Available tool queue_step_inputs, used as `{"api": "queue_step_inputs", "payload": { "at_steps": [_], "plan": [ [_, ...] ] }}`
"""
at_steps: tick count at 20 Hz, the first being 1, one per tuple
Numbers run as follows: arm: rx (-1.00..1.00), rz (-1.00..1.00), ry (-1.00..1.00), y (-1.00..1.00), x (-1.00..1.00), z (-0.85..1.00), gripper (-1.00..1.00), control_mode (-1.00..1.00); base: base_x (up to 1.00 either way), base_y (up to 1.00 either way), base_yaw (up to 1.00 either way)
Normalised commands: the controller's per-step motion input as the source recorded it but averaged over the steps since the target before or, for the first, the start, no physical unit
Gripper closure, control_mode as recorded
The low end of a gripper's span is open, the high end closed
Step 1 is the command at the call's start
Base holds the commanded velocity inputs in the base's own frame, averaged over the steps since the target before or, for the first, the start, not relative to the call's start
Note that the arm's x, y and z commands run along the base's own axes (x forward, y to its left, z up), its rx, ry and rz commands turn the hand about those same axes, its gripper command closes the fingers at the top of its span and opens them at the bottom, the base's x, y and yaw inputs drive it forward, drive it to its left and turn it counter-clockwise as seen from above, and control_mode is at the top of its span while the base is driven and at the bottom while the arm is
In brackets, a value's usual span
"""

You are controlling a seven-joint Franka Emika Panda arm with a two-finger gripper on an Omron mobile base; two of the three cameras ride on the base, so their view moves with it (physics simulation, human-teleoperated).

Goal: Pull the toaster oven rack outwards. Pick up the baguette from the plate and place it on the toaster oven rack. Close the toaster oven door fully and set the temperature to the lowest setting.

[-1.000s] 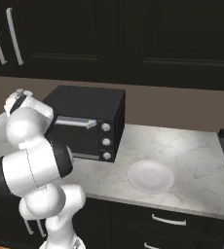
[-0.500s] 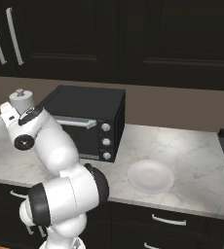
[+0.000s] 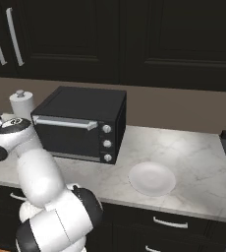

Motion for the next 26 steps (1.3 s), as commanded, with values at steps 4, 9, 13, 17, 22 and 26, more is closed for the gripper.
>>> {"api": "queue_step_inputs", "payload": {
  "at_steps": [4,9,13,17,22,26],
  "plan": [
    [0.19,-0.43,0.25,0.38,-0.73,0.96,-1.00,-1.00,0.00,0.00,0.00],
    [0.25,-0.46,0.36,0.15,-0.68,0.92,-1.00,-1.00,0.00,0.00,0.00],
    [0.35,-0.42,0.50,-0.05,-0.41,0.72,-1.00,-1.00,0.00,0.00,0.00],
    [0.43,-0.34,0.49,-0.33,-0.13,0.22,-1.00,-1.00,0.00,0.00,0.00],
    [0.40,-0.29,0.25,-0.61,-0.11,-0.22,-1.00,-1.00,0.00,0.00,0.00],
    [0.33,-0.23,0.01,-0.72,-0.24,-0.62,-1.00,-1.00,0.00,0.00,0.00]
  ]
}}
